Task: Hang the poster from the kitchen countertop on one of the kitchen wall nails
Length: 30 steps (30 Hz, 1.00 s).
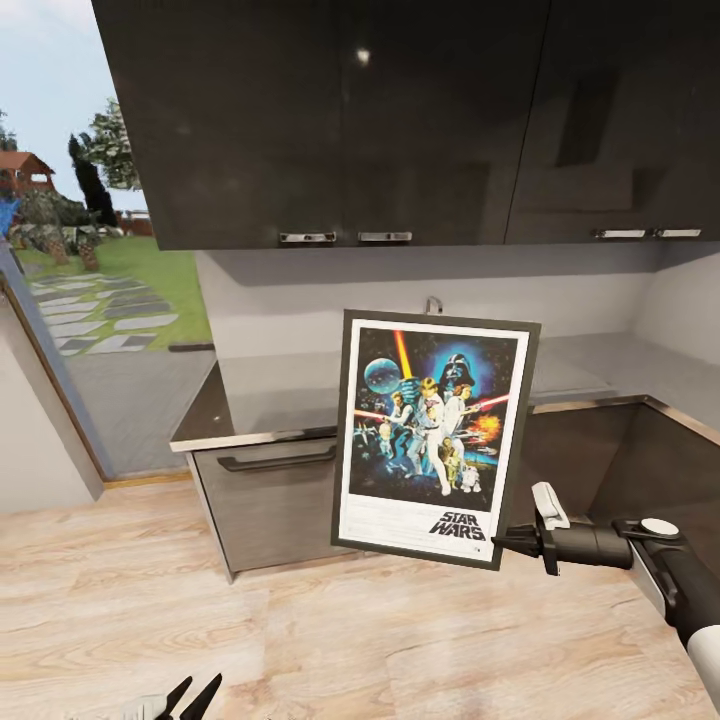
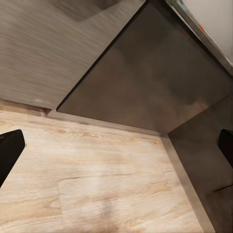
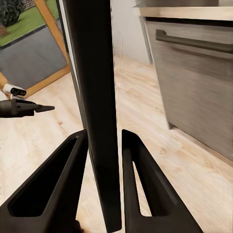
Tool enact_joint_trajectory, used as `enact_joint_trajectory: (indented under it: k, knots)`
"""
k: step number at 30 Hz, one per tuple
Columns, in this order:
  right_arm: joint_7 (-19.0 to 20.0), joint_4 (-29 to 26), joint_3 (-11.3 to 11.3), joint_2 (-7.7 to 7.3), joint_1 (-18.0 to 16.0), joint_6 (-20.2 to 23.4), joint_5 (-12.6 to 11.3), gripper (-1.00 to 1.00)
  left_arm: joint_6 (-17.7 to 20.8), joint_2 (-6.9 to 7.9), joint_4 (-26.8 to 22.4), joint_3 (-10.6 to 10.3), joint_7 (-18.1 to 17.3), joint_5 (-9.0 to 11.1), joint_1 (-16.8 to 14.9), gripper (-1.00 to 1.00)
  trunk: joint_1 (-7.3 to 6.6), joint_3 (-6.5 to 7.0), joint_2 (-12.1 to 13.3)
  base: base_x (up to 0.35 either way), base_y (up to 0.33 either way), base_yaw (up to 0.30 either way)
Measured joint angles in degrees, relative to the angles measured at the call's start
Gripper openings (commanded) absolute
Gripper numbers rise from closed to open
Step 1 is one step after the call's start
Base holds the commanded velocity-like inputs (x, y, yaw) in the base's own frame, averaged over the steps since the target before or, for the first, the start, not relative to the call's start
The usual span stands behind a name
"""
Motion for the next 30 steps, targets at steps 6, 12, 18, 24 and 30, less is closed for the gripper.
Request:
enact_joint_trajectory:
  k: [6,12,18,24,30]
  knots:
    - [0.00,0.01,-0.03,0.03,-0.01,-0.03,0.03,-1.00,0.00,0.02,0.00,0.01,0.00,0.01,-0.01,1.00,0.00,-0.12,0.00,0.000,0.009,0.243]
    - [-0.01,0.02,-0.02,0.04,0.00,-0.08,0.04,-1.00,-0.01,0.00,0.00,0.01,-0.02,0.03,-0.02,1.00,0.00,-0.26,0.00,0.000,0.149,0.268]
    - [-0.01,0.02,0.01,0.04,0.00,-0.09,0.04,-1.00,-0.01,-0.01,0.00,0.01,-0.02,0.03,-0.01,1.00,0.00,-0.40,0.01,0.000,0.273,0.271]
    - [-0.04,0.02,0.04,0.04,0.00,-0.09,0.04,-1.00,-0.01,-0.02,0.00,0.01,-0.03,0.03,0.00,1.00,0.00,-0.54,0.00,0.000,0.284,0.272]
    - [-0.07,0.01,0.05,0.05,-0.01,-0.10,0.06,-1.00,-0.01,-0.03,0.00,0.00,-0.01,0.01,-0.01,1.00,0.00,-0.69,0.00,0.000,0.134,0.272]
